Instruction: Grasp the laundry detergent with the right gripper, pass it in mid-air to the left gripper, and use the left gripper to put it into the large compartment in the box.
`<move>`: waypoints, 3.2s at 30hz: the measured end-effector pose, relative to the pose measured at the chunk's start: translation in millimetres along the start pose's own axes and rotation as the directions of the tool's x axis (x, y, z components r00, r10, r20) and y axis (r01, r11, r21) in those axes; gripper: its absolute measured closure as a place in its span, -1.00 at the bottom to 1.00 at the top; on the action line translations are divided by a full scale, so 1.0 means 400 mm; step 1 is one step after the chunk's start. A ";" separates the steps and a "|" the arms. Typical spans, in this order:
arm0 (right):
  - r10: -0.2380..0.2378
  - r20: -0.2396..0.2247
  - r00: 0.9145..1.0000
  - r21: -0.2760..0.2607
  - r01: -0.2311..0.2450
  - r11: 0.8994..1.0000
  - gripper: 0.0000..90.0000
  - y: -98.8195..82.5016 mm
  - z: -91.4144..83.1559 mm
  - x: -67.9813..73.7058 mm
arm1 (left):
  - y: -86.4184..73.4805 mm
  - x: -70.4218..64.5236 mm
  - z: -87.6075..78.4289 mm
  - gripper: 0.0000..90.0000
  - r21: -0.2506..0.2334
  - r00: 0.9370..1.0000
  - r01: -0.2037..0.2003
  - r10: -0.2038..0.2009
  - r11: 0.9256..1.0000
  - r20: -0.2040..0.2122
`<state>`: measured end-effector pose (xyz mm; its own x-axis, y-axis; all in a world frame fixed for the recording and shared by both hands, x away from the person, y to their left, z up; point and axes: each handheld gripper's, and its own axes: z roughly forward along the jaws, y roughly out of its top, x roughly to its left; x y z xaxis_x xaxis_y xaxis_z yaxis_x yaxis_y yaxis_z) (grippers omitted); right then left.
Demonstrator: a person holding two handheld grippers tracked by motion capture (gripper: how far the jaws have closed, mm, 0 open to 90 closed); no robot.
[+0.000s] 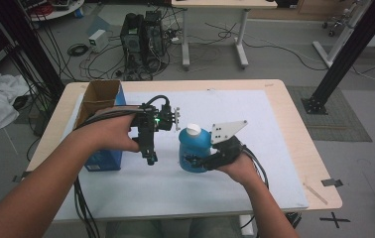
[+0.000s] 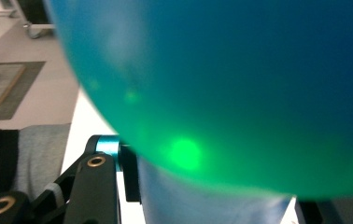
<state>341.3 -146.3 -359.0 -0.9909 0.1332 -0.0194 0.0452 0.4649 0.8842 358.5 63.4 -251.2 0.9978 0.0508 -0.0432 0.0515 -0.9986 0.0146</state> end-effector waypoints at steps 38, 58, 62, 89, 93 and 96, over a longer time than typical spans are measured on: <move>-0.066 -0.169 0.983 0.017 0.070 0.997 0.01 0.064 0.171 0.039 | 0.058 -0.067 0.003 -0.96 0.017 0.998 -0.060 0.060 0.998 -0.002; -0.072 -0.166 0.983 0.006 0.074 0.997 0.01 0.066 0.173 0.038 | 0.064 -0.069 0.004 -0.69 0.029 0.993 -0.102 0.103 0.994 -0.049; -0.070 -0.167 0.983 0.003 0.071 0.997 0.01 0.065 0.173 0.039 | 0.064 -0.072 0.005 -0.63 0.025 0.995 -0.085 0.086 0.996 -0.045; -0.071 -0.170 0.983 -0.003 0.071 0.997 0.01 0.064 0.175 0.035 | 0.071 -0.077 0.010 -0.39 0.050 0.995 -0.094 0.096 0.994 -0.038; -0.068 -0.171 0.983 -0.004 0.068 0.998 0.01 0.064 0.176 0.036 | 0.070 -0.078 0.010 -0.38 0.055 0.994 -0.095 0.097 0.994 -0.040; -0.068 -0.171 0.983 -0.006 0.068 0.998 0.01 0.065 0.176 0.037 | 0.070 -0.079 0.009 -0.33 0.059 0.994 -0.102 0.104 0.993 -0.042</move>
<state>336.9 -70.7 -369.3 -0.9987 -0.0508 0.0005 -0.0234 0.4680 0.8834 328.1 33.7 -253.0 0.9986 -0.0529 0.0005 -0.0528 -0.9978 -0.0401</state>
